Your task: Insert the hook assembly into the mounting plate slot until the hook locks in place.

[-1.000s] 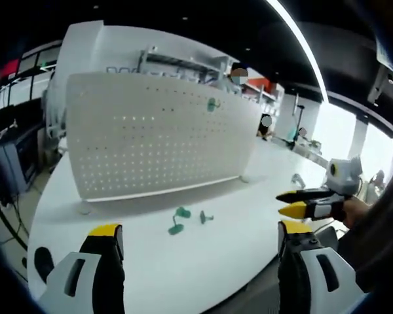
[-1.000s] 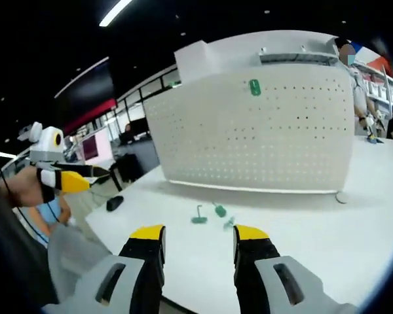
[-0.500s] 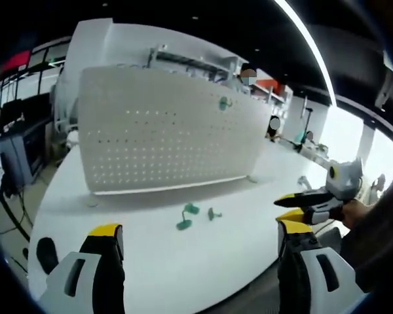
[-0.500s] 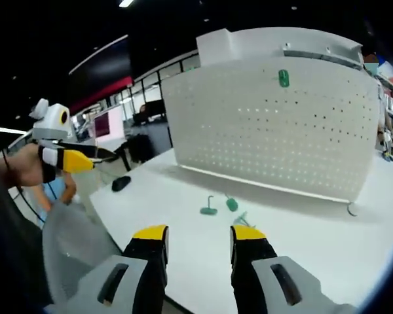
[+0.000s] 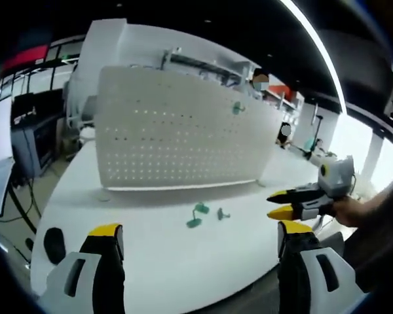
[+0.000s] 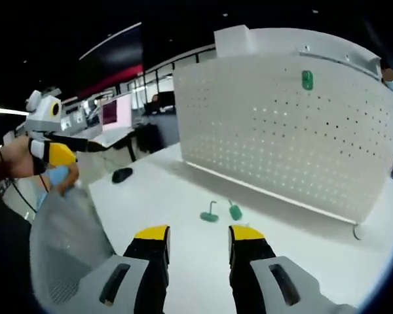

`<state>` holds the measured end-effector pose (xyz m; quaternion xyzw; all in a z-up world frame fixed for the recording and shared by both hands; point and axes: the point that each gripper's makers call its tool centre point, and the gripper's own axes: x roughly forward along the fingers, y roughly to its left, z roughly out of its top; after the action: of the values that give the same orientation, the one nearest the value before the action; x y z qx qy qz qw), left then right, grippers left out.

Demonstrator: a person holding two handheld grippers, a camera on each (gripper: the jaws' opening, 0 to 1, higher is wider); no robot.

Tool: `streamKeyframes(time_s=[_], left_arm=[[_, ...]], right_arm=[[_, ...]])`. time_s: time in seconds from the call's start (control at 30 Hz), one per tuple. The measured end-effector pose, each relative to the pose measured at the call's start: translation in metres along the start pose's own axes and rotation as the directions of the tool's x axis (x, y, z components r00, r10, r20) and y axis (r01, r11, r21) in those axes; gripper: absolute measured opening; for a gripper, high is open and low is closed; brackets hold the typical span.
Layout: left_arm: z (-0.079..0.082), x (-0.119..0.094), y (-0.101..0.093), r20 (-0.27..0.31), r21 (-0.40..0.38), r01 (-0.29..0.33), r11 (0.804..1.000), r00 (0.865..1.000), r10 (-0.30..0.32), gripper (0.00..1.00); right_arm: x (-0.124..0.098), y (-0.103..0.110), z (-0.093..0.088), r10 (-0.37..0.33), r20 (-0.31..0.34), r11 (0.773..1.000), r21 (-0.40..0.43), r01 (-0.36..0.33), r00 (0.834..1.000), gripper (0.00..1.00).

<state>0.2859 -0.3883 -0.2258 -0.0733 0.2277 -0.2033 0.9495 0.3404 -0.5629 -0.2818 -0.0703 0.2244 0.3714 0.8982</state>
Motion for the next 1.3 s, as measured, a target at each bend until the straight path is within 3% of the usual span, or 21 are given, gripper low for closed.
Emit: streamKeyframes(time_s=[0.4,0.63,0.97,1.3], left_arm=[[-0.008,-0.011,0.007,-0.027,-0.021,-0.031,0.999,0.999,0.030,0.99],[0.001,-0.006,0.011,-0.023,-0.014,-0.026,1.000,0.999,0.026,0.99],[-0.002,-0.002,0.020,-0.055,-0.016,-0.032,0.999,0.998,0.031,0.99],[0.005,0.011,0.025,-0.050,-0.037,-0.036,0.999,0.998,0.034,0.99]], right_arm=[[0.053,-0.016,0.003,0.021,-0.045,0.999,-0.033,-0.023,0.999,0.33],[0.079,-0.033,0.006,0.027,-0.070,0.998,-0.062,-0.031,0.997,0.32],[0.118,-0.048,-0.010,0.053,-0.142,0.993,-0.094,-0.066,0.989,0.31],[0.149,-0.059,-0.027,0.074,-0.216,0.989,-0.107,-0.099,0.974,0.30]])
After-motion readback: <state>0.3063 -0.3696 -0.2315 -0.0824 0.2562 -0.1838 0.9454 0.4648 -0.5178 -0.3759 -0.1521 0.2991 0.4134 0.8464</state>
